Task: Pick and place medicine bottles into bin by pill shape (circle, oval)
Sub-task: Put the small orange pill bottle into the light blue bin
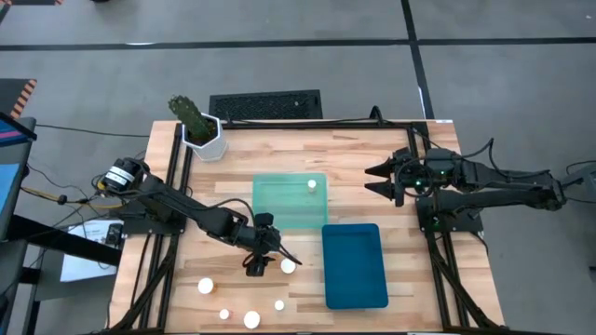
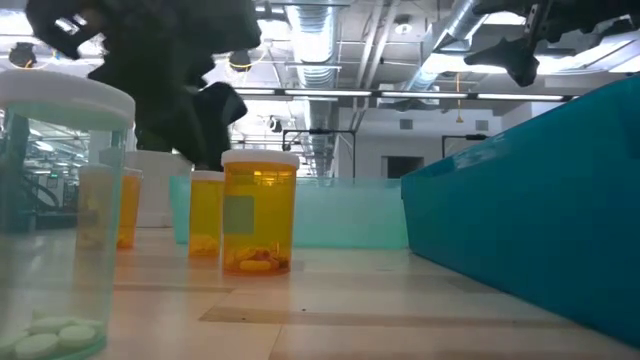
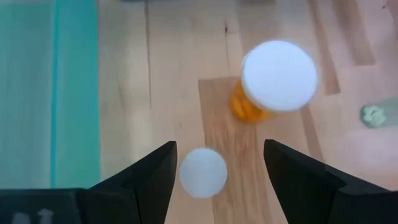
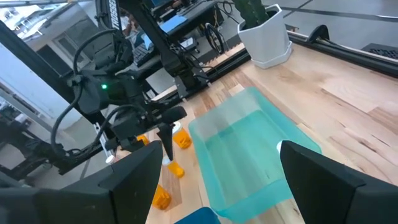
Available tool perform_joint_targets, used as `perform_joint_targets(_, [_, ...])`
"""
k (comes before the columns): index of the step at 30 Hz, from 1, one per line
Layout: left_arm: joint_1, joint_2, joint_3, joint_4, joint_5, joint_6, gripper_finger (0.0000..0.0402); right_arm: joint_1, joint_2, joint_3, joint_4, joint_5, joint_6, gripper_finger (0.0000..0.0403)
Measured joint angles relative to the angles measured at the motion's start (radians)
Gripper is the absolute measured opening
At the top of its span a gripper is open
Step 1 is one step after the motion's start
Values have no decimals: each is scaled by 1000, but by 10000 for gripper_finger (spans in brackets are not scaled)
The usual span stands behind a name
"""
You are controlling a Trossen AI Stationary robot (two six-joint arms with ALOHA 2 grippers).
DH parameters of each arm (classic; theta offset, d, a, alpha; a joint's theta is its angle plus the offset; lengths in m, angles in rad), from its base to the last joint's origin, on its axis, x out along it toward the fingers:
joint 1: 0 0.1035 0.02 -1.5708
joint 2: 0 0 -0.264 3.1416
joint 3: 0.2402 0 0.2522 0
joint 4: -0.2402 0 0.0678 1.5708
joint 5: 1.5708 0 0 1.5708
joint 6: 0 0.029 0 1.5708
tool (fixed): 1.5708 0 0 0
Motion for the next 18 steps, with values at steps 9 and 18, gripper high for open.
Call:
perform_joint_targets(9, [1,16,-1,10,-32,3,232,0,-1,0,3,0,0,333])
perform_joint_targets(18, [1,42,-1,14,-3,-6,175,0,-1,0,1,0,1,333])
